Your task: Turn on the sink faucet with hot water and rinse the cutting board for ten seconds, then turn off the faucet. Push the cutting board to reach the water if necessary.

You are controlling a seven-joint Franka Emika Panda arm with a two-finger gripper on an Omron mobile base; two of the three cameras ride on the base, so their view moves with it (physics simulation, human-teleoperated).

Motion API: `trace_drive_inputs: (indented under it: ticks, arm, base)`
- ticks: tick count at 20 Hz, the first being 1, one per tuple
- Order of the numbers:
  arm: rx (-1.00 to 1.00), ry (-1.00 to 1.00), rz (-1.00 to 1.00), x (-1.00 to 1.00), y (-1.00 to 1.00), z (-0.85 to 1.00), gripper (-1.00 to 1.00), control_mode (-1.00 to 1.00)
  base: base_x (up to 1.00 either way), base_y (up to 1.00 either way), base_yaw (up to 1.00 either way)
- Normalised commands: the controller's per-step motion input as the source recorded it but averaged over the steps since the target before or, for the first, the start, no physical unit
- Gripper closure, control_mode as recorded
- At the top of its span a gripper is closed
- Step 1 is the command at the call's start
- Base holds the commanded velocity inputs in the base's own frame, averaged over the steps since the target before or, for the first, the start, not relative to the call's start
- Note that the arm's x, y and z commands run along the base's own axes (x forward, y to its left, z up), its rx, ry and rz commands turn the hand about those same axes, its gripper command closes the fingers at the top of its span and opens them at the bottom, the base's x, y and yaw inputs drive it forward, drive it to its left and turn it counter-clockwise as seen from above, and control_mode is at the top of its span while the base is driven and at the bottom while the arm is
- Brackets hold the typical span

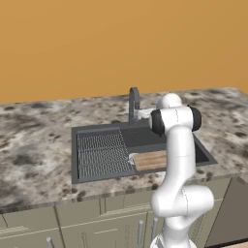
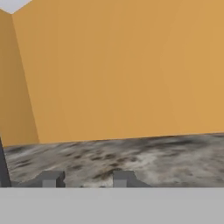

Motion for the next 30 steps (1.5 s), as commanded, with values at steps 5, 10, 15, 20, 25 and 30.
trace_drive_inputs:
  ticks: [5, 10, 15, 20, 25, 30]
  arm:
    - [0.03, 0.0, 0.0, 0.09, -0.82, 0.0, 1.0, -1.0]
    - [0.02, 0.0, 0.0, 0.07, -0.78, -0.01, 1.0, -1.0]
    - [0.01, 0.0, 0.0, 0.04, -0.68, 0.0, 1.0, -1.0]
    - [0.0, 0.01, 0.0, 0.0, -0.27, 0.0, 1.0, -1.0]
    - [0.0, 0.03, 0.0, -0.05, -0.15, 0.01, 1.0, -1.0]
    - [0.0, 0.01, 0.0, -0.18, -0.3, 0.07, 1.0, -1.0]
  base:
    - [0.0, 0.0, 0.0]
    - [0.0, 0.0, 0.0]
    - [0.0, 0.0, 0.0]
    - [0.0, 0.0, 0.0]
    - [0.0, 0.0, 0.0]
    - [0.0, 0.0, 0.0]
